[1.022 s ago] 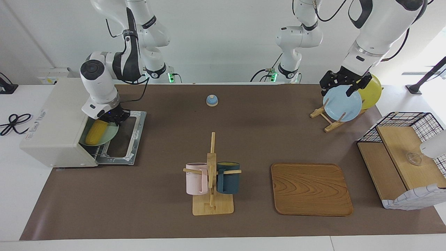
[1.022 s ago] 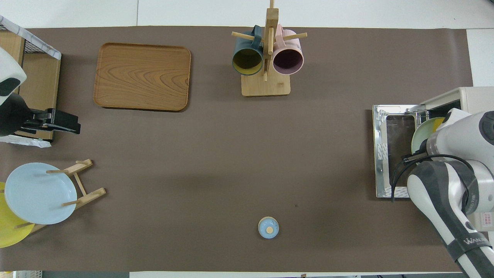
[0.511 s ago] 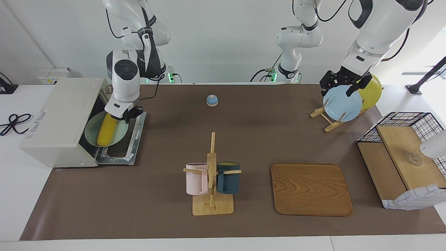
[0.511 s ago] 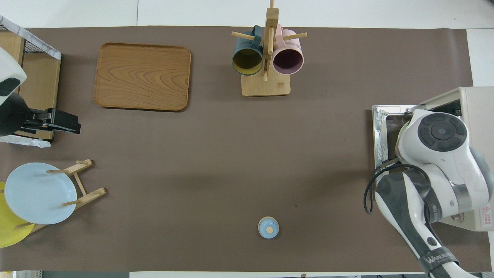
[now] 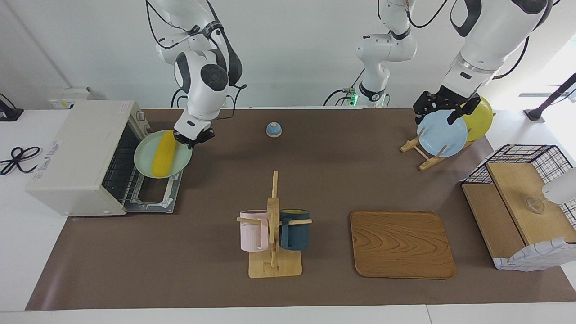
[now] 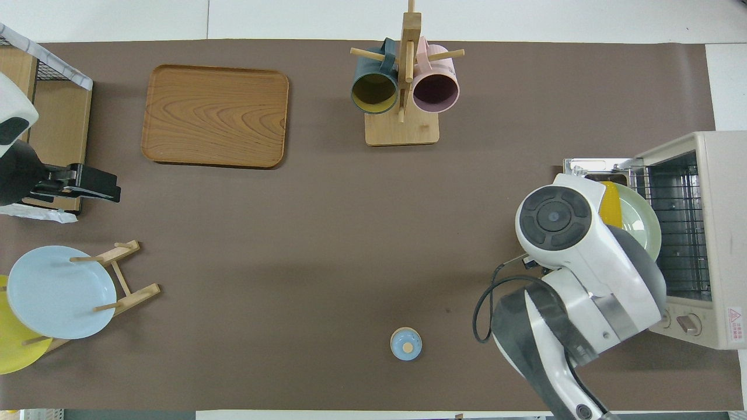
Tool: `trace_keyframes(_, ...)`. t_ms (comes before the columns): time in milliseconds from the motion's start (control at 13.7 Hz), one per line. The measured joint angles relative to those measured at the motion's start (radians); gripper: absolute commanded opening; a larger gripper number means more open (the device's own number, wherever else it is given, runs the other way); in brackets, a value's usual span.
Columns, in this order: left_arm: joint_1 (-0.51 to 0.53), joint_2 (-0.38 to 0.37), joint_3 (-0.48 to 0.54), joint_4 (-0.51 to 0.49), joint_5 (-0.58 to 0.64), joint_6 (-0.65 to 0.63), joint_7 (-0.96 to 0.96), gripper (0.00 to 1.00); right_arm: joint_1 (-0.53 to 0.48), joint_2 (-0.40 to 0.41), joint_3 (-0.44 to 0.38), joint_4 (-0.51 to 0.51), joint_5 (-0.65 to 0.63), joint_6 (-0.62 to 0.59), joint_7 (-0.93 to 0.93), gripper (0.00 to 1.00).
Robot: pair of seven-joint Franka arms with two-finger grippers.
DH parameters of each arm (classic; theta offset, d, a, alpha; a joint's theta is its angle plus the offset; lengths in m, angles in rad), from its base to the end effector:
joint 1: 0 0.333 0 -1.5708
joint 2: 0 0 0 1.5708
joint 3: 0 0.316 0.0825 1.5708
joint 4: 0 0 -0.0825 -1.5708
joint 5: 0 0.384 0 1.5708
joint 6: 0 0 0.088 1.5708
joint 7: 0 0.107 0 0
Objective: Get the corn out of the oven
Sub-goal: 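Pull the green plate with corn out of the oven with the right gripper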
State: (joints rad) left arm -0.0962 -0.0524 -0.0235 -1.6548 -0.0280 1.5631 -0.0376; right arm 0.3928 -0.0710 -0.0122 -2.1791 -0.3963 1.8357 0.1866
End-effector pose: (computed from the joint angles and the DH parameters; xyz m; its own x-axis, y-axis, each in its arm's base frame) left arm 0.5318 -0.0673 0.6129 0.9958 -0.0821 -0.0403 -0.0811 -0.9964 0.0252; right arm 0.4675 0.1537 0.4070 0.9298 0.2949 -0.2200 0.3600 -0.8529 0.3782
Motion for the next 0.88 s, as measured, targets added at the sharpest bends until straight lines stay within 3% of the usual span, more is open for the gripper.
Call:
trace_keyframes(511,0.026,0.000,0.004,0.000,0.000,0.012,0.001,1.00,0.190,0.024,0.005,0.074,0.069,0.000,0.154,0.00)
trace_keyframes(730,0.026,0.000,0.004,0.000,0.000,0.013,0.001,1.00,0.270,0.135,0.008,0.223,0.118,-0.026,0.216,0.00)
trace_keyframes(876,0.028,0.000,0.004,0.000,0.000,0.014,0.001,1.00,0.333,0.265,0.010,0.398,0.126,-0.104,0.301,0.00)
